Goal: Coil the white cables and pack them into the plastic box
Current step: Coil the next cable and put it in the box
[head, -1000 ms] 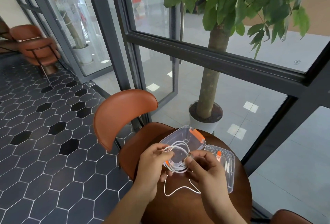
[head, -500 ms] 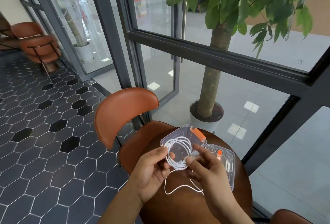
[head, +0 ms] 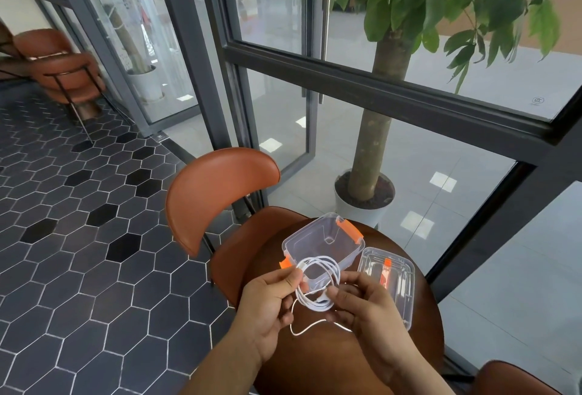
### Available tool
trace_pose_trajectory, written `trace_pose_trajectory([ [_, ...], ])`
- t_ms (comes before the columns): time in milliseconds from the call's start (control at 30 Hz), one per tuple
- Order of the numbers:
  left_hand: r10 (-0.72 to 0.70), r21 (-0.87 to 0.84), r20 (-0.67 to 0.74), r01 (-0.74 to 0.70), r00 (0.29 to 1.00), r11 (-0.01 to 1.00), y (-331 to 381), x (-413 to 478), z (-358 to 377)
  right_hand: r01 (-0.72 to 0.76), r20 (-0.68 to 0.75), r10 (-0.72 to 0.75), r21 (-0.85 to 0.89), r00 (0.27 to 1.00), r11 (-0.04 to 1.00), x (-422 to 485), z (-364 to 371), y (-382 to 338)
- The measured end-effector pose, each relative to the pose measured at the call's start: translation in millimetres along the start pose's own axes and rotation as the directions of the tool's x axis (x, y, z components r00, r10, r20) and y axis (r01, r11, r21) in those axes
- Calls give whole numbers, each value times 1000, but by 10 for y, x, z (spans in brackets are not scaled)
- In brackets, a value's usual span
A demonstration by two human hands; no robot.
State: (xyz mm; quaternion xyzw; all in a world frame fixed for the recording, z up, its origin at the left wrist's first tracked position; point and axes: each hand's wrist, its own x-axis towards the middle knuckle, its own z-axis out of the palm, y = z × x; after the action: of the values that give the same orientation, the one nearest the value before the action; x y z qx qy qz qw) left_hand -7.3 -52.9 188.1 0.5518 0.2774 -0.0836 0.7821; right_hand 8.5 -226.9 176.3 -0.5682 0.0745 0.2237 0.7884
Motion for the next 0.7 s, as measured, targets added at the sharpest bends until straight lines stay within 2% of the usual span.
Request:
trace_pose_trajectory([
  [100,-16,27,-19,16,1000,999,-48,13,-8,-36,7,36,25,999,999,17,-9,44],
  [400,-96,-73,-36,93,995,993,-154,56,-137,-65,40,64,37,997,997,28,37,118],
  [567,-24,38,-58,26,998,999,-261,97,-264,-90,20,91,-62,996,994,194,69,306],
  [700,-39,110,-203,62,978,992,-635,204,-551,-181,-1,186,-230,983,956,393,93,721],
])
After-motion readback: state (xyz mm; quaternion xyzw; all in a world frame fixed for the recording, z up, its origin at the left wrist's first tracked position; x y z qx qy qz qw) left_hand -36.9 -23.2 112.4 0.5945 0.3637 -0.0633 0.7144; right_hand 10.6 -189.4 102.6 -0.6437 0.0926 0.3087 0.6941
